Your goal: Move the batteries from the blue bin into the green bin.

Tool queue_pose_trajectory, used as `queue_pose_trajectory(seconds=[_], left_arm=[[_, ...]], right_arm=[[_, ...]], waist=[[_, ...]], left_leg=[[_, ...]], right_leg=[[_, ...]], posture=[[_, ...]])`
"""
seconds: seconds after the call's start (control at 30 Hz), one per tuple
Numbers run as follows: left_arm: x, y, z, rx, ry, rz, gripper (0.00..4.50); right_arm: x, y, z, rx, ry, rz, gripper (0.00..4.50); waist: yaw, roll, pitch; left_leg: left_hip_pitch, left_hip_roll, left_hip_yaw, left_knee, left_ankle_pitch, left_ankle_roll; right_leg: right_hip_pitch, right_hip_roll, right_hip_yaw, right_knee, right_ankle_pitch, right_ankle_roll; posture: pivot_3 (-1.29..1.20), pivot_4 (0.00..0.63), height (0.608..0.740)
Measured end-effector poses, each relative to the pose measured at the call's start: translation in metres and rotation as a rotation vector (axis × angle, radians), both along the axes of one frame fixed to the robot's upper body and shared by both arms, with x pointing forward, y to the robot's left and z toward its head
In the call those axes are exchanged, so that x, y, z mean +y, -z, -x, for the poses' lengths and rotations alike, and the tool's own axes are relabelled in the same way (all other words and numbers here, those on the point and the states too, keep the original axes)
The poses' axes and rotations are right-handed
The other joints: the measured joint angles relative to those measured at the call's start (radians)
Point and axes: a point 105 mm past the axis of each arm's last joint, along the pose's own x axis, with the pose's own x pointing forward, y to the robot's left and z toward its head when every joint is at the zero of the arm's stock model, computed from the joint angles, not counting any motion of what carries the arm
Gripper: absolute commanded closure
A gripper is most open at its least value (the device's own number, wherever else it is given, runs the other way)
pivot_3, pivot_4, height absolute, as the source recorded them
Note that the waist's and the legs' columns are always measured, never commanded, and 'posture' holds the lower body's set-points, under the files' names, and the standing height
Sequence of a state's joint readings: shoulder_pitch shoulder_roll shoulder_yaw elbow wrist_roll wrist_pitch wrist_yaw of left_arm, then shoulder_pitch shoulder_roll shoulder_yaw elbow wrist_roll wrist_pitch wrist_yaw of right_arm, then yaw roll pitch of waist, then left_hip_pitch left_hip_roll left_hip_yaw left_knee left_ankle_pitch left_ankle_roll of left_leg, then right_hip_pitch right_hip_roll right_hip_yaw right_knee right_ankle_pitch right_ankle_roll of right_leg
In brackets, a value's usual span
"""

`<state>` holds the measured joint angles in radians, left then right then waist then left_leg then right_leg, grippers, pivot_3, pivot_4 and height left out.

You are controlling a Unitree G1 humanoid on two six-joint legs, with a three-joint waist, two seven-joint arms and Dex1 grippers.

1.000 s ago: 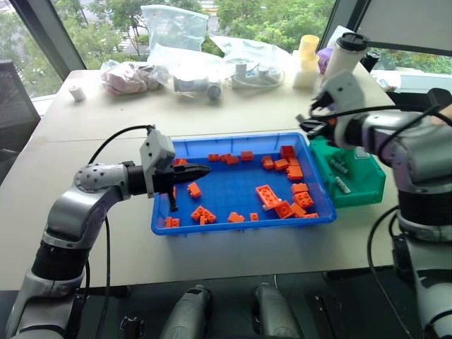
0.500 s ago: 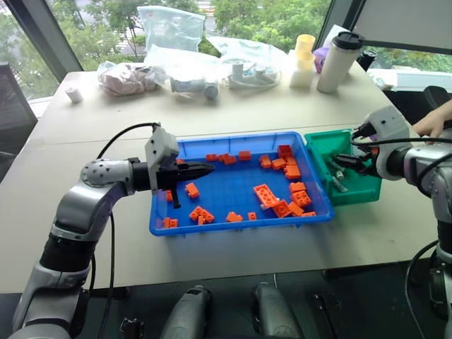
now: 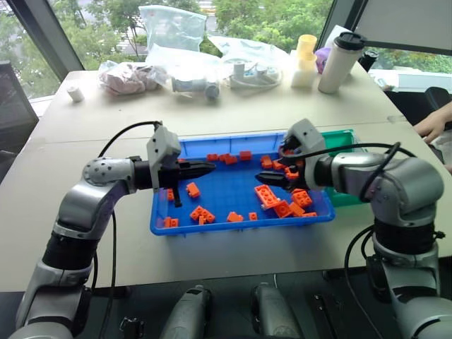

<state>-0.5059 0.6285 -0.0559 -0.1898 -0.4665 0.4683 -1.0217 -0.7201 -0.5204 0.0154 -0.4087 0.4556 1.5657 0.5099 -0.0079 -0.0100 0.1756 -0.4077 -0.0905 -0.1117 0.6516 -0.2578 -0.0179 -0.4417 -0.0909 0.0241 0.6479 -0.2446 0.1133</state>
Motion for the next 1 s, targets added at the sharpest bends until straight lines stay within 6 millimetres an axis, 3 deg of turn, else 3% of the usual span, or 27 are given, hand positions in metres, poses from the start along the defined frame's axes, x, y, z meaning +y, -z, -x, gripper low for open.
queue_pose_trajectory(seconds=[0.1, 0.23, 0.5, 0.6, 0.77, 1.0], left_arm=[[0.000, 0.000, 0.000, 0.000, -0.004, 0.000, 4.50], [0.001, -0.001, 0.001, -0.008, -0.018, 0.002, 4.50], [0.004, 0.001, 0.003, -0.002, -0.041, -0.004, 4.50], [0.004, 0.001, 0.003, -0.002, -0.045, -0.004, 4.50], [0.005, 0.000, 0.002, -0.005, -0.049, -0.002, 4.50], [0.006, -0.001, 0.002, -0.008, -0.052, 0.001, 4.50]], right_arm=[[0.002, 0.008, 0.000, 0.011, 0.000, 0.045, 0.05], [0.008, 0.034, 0.008, 0.085, -0.031, 0.099, 0.05], [0.009, 0.048, 0.012, 0.131, -0.041, 0.127, 0.05], [0.009, 0.050, 0.011, 0.131, -0.037, 0.132, 0.84], [0.009, 0.051, 0.011, 0.124, -0.042, 0.149, 3.27], [0.017, 0.040, 0.006, 0.076, -0.066, 0.119, 3.31]], waist=[[-0.004, 0.000, 0.000], [-0.007, 0.000, 0.000], [-0.004, 0.000, 0.000], [-0.005, 0.000, 0.000], [-0.005, 0.000, 0.000], [-0.006, 0.000, 0.000]], left_leg=[[0.000, 0.000, 0.000, 0.000, 0.000, 0.000], [0.000, 0.001, 0.000, -0.001, 0.000, 0.000], [0.000, 0.000, 0.000, 0.000, 0.000, 0.000], [0.000, 0.000, 0.000, 0.000, 0.000, 0.000], [0.000, 0.000, 0.000, 0.000, 0.000, 0.000], [0.000, 0.000, 0.000, 0.000, 0.000, 0.000]], right_leg=[[0.000, 0.000, 0.000, 0.000, 0.000, 0.000], [-0.001, 0.001, 0.000, 0.000, 0.000, 0.000], [0.000, 0.001, 0.000, 0.000, 0.000, 0.000], [0.000, 0.001, 0.000, 0.000, 0.000, 0.000], [0.000, 0.001, 0.000, 0.000, 0.000, 0.000], [0.000, 0.001, 0.000, 0.000, 0.000, 0.000]], posture=[[0.00, 0.150, 0.740], [0.00, 0.150, 0.740], [0.00, 0.150, 0.740], [0.00, 0.150, 0.740], [0.00, 0.150, 0.740], [0.00, 0.150, 0.740]])
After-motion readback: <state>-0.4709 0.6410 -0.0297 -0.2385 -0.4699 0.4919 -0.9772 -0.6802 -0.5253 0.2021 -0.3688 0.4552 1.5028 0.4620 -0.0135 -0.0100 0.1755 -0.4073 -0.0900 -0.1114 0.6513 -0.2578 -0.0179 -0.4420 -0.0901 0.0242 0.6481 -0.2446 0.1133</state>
